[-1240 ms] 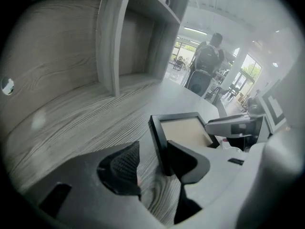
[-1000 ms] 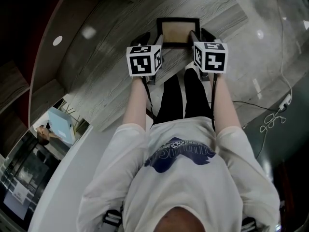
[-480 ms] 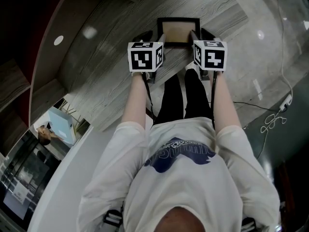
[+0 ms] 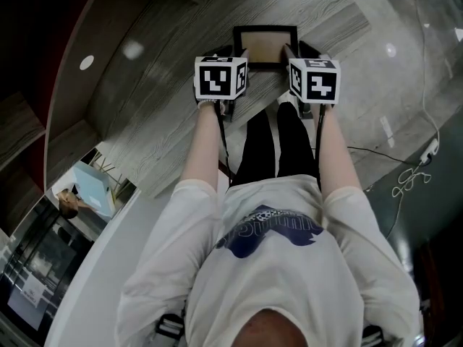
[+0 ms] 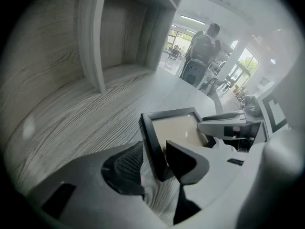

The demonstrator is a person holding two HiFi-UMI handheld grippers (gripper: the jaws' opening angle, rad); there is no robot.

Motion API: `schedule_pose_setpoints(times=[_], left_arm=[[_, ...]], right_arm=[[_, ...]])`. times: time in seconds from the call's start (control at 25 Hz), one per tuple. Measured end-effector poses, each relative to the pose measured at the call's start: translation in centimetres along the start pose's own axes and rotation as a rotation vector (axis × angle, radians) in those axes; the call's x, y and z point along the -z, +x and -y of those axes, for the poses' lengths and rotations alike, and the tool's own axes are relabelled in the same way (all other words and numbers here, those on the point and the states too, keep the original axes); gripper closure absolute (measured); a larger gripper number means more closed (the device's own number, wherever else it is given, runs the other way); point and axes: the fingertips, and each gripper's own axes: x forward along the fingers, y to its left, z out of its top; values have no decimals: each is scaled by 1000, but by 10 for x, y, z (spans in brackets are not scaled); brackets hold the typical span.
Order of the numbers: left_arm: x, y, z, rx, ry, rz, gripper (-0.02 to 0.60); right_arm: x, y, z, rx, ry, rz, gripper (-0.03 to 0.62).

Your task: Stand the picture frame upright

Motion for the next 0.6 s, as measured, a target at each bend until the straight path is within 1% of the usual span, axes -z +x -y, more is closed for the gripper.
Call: schedule_pose_setpoints(times=[0.12, 0.24, 0.32, 0.6], left_arm=[[0, 2, 3, 12, -7, -5, 440], [0, 3, 5, 24, -32, -14, 466], [-1, 3, 4, 24, -46, -19, 470], [-1, 2, 1, 38, -81, -11, 497]], right_arm=[[0, 0, 1, -7, 1, -6, 450], [1, 0, 0, -13, 2, -10, 455], [0, 0, -1, -20, 8, -9, 474], [0, 0, -1, -31, 19, -4, 488]])
